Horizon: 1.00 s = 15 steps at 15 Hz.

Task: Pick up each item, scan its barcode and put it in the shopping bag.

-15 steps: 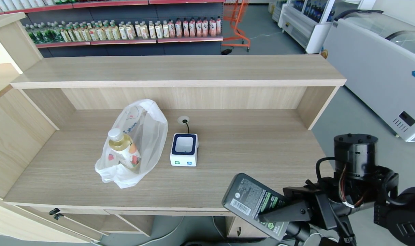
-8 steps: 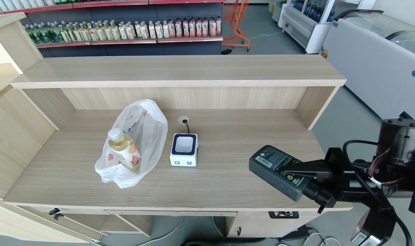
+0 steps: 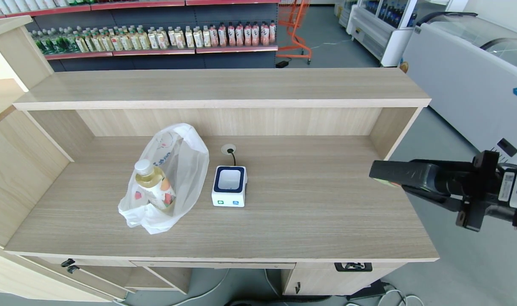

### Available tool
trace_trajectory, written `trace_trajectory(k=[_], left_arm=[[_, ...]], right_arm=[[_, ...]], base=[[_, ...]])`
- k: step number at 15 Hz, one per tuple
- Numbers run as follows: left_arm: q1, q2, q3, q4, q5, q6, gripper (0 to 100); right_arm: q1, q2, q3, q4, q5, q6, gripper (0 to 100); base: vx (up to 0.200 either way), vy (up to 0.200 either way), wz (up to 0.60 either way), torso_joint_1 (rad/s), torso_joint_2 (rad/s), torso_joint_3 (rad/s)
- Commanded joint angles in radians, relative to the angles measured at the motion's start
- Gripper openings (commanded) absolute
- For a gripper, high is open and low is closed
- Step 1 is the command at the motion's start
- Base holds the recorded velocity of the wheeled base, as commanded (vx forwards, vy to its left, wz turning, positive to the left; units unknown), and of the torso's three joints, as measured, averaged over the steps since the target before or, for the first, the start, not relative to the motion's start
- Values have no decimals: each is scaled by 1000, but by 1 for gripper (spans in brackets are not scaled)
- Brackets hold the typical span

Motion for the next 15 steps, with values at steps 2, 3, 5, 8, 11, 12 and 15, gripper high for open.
trace_trajectory(k=[2, 3, 5, 8, 11, 12, 15], left_arm=[[0, 0, 0, 0, 0, -1, 100], [0, 0, 0, 0, 0, 1, 100], [0, 0, 0, 0, 0, 1, 100], [0, 0, 0, 0, 0, 1, 100], [0, 0, 0, 0, 0, 1, 100], [0, 0, 0, 0, 0, 1, 100], [0, 0, 0, 0, 0, 1, 100]], right_arm=[[136, 24, -143, 21, -407, 615, 0], [215, 38, -196, 65, -564, 899, 0], [274, 64, -306, 254, -668, 1158, 0], [354, 122, -358, 403, -714, 1575, 0], [363, 196, -395, 401, -726, 1629, 0], [363, 203, -409, 401, -725, 1630, 0], [363, 217, -415, 403, -723, 1630, 0]], base=[[0, 0, 0, 0, 0, 0], [0, 0, 0, 0, 0, 0], [0, 0, 0, 0, 0, 0], [0, 0, 0, 0, 0, 0], [0, 0, 0, 0, 0, 0], [0, 0, 0, 0, 0, 0], [0, 0, 0, 0, 0, 0]])
